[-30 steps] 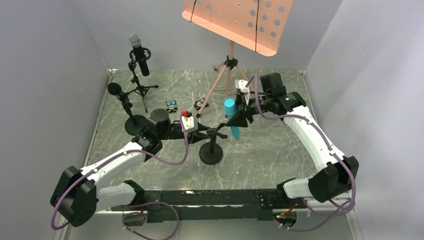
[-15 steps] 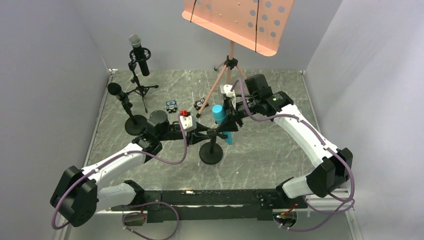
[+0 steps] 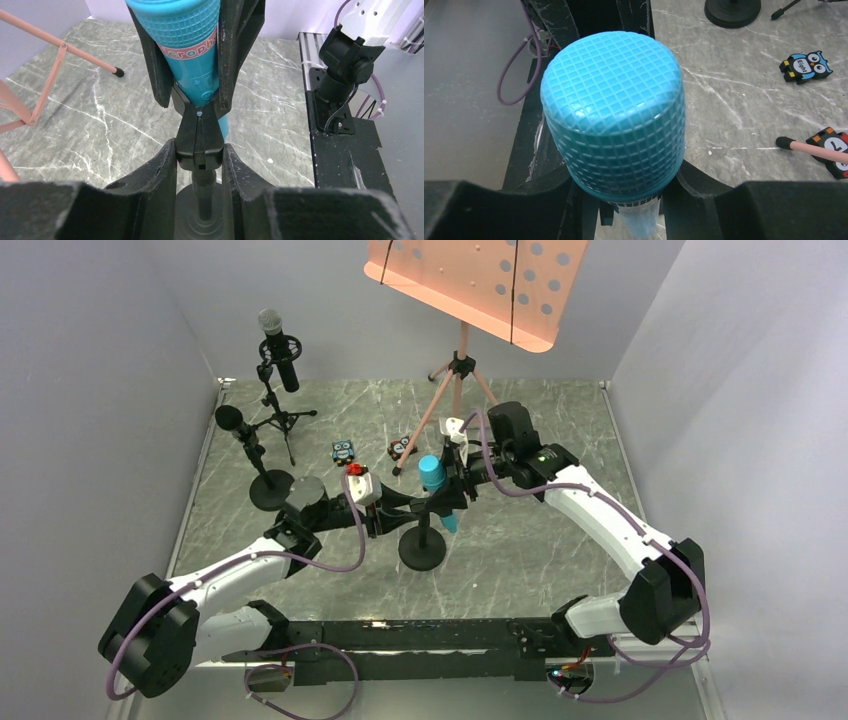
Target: Attach the microphones to the stand
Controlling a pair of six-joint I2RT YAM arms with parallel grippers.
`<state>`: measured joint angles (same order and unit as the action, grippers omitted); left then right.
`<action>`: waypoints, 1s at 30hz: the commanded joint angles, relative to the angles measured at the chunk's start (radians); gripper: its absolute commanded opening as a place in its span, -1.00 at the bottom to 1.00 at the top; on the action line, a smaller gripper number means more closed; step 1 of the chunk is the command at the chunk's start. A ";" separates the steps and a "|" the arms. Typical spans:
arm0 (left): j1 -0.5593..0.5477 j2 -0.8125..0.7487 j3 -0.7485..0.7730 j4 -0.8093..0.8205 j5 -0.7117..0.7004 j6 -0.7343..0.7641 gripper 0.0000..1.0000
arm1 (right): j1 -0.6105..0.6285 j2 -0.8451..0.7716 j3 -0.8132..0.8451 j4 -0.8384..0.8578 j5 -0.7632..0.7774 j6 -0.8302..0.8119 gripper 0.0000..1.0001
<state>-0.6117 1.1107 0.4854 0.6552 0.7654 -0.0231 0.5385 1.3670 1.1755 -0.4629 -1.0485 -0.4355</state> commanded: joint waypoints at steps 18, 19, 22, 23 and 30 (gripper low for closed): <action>-0.010 -0.171 -0.019 -0.088 -0.114 -0.118 0.99 | -0.018 -0.105 -0.082 0.123 -0.034 0.075 0.34; -0.010 -0.190 -0.018 -0.120 -0.118 -0.101 0.99 | -0.026 -0.109 -0.085 0.128 -0.034 0.083 0.49; -0.008 -0.256 -0.022 -0.221 -0.144 -0.055 0.99 | -0.050 -0.129 -0.091 0.121 -0.049 0.066 0.84; -0.008 -0.281 -0.028 -0.249 -0.154 -0.041 0.99 | -0.057 -0.132 -0.089 0.102 -0.056 0.042 0.89; -0.008 -0.468 0.046 -0.600 -0.240 0.089 0.99 | -0.096 -0.142 -0.122 0.001 -0.106 -0.148 0.99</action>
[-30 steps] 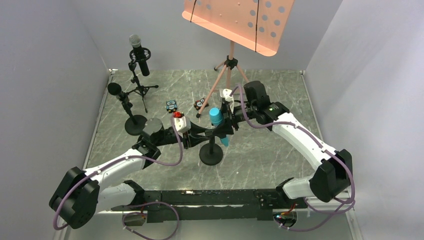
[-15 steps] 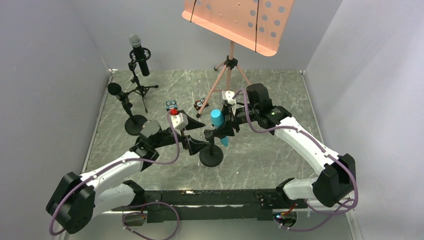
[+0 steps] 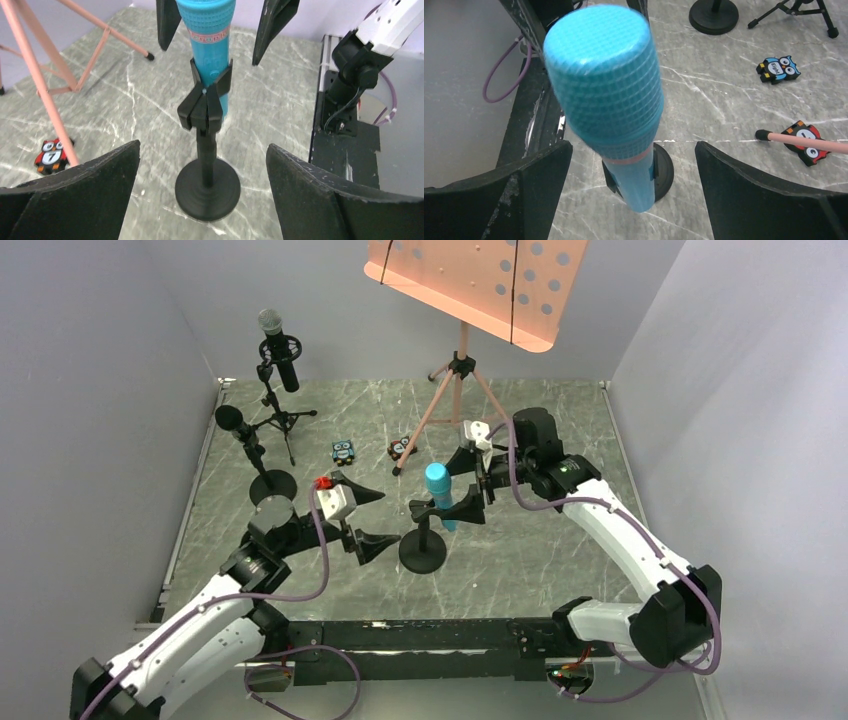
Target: Attach the microphones to the stand
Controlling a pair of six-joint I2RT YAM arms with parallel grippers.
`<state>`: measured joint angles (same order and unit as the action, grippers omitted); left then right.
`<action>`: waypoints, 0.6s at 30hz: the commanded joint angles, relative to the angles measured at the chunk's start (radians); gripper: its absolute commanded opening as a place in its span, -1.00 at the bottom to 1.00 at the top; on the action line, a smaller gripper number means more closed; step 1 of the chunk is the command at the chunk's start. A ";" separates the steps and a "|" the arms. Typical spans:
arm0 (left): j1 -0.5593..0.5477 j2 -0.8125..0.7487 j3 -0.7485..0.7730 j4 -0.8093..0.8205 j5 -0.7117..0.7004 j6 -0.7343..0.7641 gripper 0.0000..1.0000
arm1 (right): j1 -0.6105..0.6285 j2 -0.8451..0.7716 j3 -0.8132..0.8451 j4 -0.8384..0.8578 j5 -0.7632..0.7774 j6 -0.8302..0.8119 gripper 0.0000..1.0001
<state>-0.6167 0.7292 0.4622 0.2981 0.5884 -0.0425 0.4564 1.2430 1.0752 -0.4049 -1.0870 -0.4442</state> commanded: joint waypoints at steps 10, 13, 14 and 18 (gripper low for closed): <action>-0.003 -0.235 0.107 -0.578 -0.166 0.267 0.99 | -0.015 0.019 -0.052 -0.081 -0.108 -0.252 0.96; -0.003 -0.274 0.076 -0.594 -0.194 0.278 0.99 | -0.015 0.032 -0.054 -0.062 -0.120 -0.235 0.90; -0.003 -0.286 0.065 -0.594 -0.207 0.277 0.99 | -0.015 0.035 -0.054 -0.058 -0.125 -0.230 0.88; -0.004 -0.323 0.034 -0.576 -0.233 0.267 0.99 | -0.015 0.057 -0.045 -0.053 -0.142 -0.218 0.77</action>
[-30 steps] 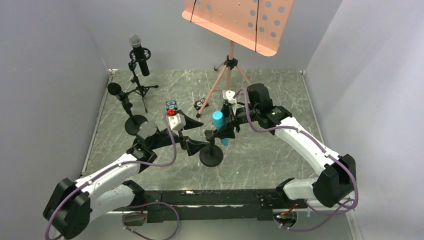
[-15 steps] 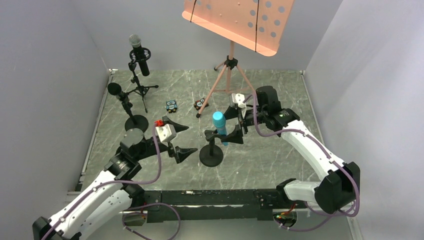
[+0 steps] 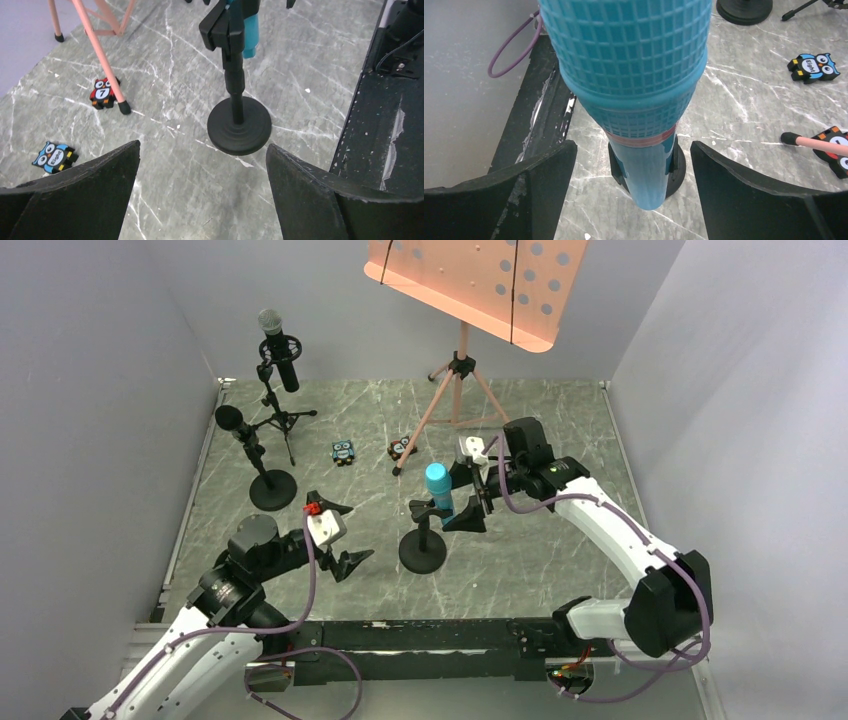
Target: Attach the microphones to the stand
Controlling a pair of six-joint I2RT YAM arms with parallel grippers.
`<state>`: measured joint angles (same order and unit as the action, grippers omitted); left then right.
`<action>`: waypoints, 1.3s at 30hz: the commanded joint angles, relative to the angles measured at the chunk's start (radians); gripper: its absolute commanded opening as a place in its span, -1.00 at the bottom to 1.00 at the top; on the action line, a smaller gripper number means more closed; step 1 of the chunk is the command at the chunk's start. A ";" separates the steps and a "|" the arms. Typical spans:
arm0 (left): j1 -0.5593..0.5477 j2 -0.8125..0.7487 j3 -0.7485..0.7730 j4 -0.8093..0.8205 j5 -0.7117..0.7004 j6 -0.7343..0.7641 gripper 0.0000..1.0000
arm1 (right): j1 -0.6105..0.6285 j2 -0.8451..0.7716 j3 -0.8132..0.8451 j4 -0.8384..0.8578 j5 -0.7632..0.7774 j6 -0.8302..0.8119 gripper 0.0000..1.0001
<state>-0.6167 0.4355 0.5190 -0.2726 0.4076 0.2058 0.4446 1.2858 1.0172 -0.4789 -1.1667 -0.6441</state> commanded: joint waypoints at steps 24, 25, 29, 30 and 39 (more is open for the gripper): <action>-0.004 -0.065 -0.020 -0.022 -0.082 0.004 0.99 | -0.097 -0.035 0.013 0.074 -0.052 0.088 -0.47; -0.004 -0.070 -0.022 -0.022 -0.082 0.004 0.99 | -0.127 -0.051 0.013 0.073 -0.053 0.093 -0.48; -0.004 -0.086 -0.025 -0.023 -0.086 0.006 0.99 | -0.283 -0.125 0.001 0.057 -0.027 0.092 -0.50; -0.004 -0.088 -0.025 -0.023 -0.086 0.007 0.99 | -0.330 -0.136 0.005 0.041 -0.021 0.081 -0.50; -0.005 -0.090 -0.023 -0.024 -0.083 0.009 0.99 | -0.867 -0.054 0.082 0.205 0.049 0.190 -0.52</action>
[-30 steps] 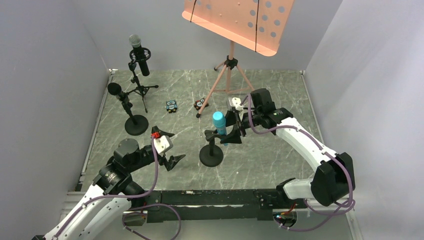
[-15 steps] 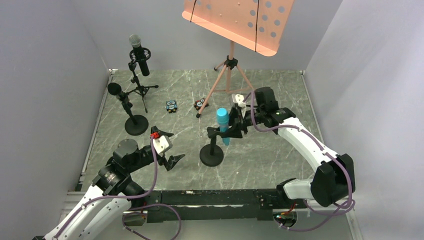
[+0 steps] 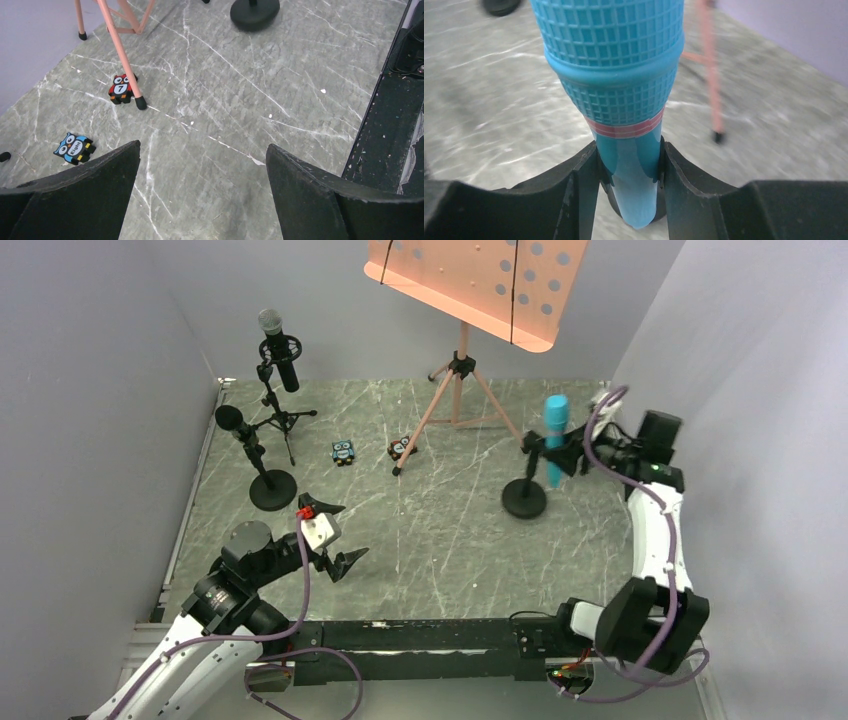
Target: Attach the microphones to the stand
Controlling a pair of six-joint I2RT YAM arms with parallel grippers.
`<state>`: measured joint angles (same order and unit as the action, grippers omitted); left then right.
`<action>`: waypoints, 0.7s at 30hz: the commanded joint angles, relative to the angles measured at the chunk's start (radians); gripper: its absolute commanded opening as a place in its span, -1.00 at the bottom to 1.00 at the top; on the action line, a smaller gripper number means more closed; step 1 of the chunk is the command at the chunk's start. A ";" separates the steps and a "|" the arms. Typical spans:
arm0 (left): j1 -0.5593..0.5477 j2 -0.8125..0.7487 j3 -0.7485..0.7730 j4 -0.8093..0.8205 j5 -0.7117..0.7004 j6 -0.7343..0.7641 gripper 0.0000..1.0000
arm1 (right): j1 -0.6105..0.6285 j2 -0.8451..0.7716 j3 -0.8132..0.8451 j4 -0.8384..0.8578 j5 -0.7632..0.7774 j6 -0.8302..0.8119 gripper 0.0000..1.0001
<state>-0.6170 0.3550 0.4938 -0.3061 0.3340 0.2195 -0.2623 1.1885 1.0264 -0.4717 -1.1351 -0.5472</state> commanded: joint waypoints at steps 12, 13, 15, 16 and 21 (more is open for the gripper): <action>-0.004 -0.022 0.000 0.007 -0.018 -0.004 0.99 | -0.287 0.268 0.119 0.782 0.304 0.425 -0.51; -0.004 -0.021 0.001 0.006 -0.018 -0.004 0.99 | -0.286 0.285 0.115 0.815 0.310 0.447 -0.51; -0.003 -0.019 0.002 0.006 -0.016 -0.003 0.99 | -0.285 0.316 0.107 0.870 0.296 0.490 -0.49; -0.004 -0.019 0.002 0.006 -0.018 -0.003 0.99 | -0.285 0.329 0.112 0.871 0.289 0.492 -0.47; -0.004 -0.017 0.003 0.006 -0.013 0.003 0.99 | -0.285 0.343 0.084 0.828 0.270 0.446 -0.29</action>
<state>-0.6170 0.3420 0.4938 -0.3172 0.3302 0.2199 -0.5484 1.5536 1.0767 0.2321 -0.8387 -0.1104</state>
